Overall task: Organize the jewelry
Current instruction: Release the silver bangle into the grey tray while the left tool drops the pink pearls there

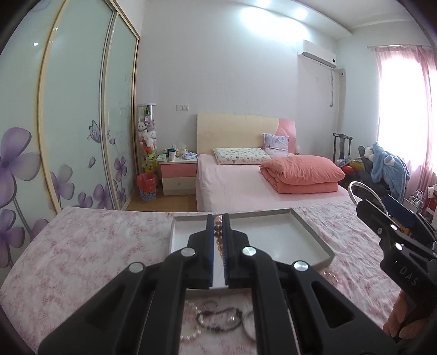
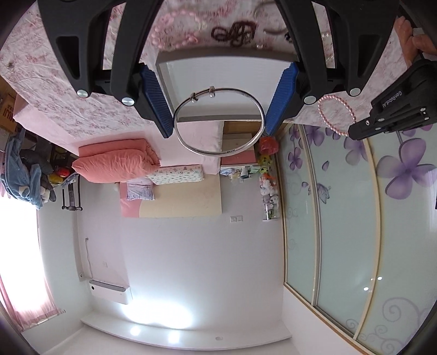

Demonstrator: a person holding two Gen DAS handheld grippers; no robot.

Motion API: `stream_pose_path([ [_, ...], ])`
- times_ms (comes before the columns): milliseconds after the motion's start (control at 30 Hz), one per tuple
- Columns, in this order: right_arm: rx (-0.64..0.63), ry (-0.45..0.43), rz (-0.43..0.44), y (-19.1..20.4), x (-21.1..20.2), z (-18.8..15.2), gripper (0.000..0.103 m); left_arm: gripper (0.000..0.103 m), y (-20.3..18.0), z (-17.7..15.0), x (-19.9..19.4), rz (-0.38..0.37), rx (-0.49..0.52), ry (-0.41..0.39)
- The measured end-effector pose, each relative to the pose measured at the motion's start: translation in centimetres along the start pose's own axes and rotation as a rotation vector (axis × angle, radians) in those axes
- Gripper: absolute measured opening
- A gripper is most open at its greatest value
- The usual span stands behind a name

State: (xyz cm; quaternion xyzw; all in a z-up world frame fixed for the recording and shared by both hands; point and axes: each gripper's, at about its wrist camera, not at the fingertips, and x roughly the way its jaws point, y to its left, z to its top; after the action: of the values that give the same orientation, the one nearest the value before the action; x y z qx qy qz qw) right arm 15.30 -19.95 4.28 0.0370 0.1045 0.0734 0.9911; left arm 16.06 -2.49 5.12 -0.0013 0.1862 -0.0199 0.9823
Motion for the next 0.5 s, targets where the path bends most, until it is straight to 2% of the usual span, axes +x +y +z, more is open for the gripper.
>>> stream_pose_path([
  [300, 0.016, 0.058, -0.019, -0.2, 5.9, -1.1, 0.07, 0.006, 0.0, 0.2, 6.7, 0.002, -0.009, 0.047],
  [500, 0.022, 0.201, -0.016, 0.6, 11.6, -2.9, 0.069, 0.006, 0.3, -1.0, 12.1, -0.01, -0.028, 0.136],
])
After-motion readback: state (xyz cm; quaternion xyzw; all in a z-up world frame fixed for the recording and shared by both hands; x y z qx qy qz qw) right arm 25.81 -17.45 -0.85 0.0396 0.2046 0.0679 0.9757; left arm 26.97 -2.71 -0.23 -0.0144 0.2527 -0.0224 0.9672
